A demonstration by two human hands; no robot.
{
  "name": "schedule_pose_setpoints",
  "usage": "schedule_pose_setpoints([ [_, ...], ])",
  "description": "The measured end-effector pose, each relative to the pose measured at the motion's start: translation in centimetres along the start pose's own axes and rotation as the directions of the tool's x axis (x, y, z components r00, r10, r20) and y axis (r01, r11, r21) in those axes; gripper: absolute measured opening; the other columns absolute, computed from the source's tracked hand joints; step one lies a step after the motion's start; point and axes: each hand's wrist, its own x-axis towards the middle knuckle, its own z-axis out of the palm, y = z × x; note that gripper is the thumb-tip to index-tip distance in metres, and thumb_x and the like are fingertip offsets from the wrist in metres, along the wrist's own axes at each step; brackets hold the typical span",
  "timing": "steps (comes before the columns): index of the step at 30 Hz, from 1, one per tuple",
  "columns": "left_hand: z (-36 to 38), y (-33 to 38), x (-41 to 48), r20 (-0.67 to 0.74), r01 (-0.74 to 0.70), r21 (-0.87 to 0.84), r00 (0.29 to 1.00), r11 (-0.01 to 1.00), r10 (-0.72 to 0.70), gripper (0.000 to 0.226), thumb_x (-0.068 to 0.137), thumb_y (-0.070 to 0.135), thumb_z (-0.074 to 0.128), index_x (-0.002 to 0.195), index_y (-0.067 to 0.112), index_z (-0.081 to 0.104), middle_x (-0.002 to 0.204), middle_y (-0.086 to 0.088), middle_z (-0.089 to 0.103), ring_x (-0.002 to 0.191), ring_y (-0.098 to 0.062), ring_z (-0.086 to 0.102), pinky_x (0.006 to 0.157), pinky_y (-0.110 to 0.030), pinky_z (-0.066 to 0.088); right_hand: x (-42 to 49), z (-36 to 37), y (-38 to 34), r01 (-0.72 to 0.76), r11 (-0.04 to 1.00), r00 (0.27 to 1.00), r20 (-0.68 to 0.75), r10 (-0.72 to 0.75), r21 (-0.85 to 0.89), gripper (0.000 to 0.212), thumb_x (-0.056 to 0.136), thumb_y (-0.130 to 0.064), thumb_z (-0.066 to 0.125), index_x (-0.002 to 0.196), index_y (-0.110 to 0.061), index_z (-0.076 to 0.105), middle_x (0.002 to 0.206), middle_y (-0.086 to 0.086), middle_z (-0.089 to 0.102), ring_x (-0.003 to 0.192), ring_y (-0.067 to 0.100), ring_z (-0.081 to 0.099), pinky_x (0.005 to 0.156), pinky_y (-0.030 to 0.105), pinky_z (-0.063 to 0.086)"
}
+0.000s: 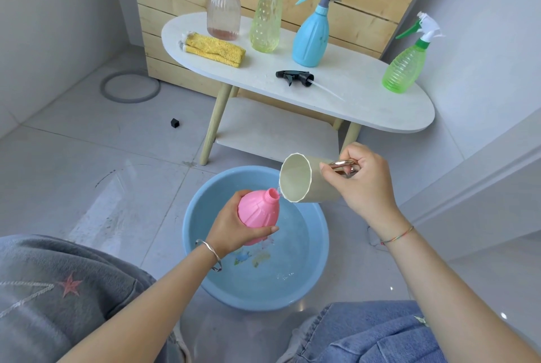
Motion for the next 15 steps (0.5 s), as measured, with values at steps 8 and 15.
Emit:
schedule_pose_setpoints([
  [8,0.26,-0.12,0.02,-0.013,0.011,-0.009,1.000,1.000,-0.011,0.080,0.053,0.043,0.093,0.119,0.029,0.051,0.110,0.015,0.061,0.099,0.000,0.058,0.075,-0.015,0.048,-0.02,0.35,-0.38,0.093,0.994,0.996,0.017,-0.093,-0.050,0.038,0.070,-0.023,0.068,0.055,-0.010,0.035,0.056,-0.007,0.032,0.061,0.016,0.034,0.054,0.021,0.025],
  [15,0.25,-0.17,-0.04,0.000,0.013,0.000,1.000,1.000,-0.013,0.079,0.054,0.043,0.092,0.119,0.029,0.050,0.110,0.015,0.059,0.099,0.000,0.057,0.073,-0.015,0.048,0.17,0.40,-0.60,0.158,0.986,0.987,0.012,-0.158,-0.058,0.040,0.070,-0.018,0.069,0.057,-0.019,0.031,0.057,-0.008,0.033,0.062,0.015,0.032,0.056,0.019,0.026],
])
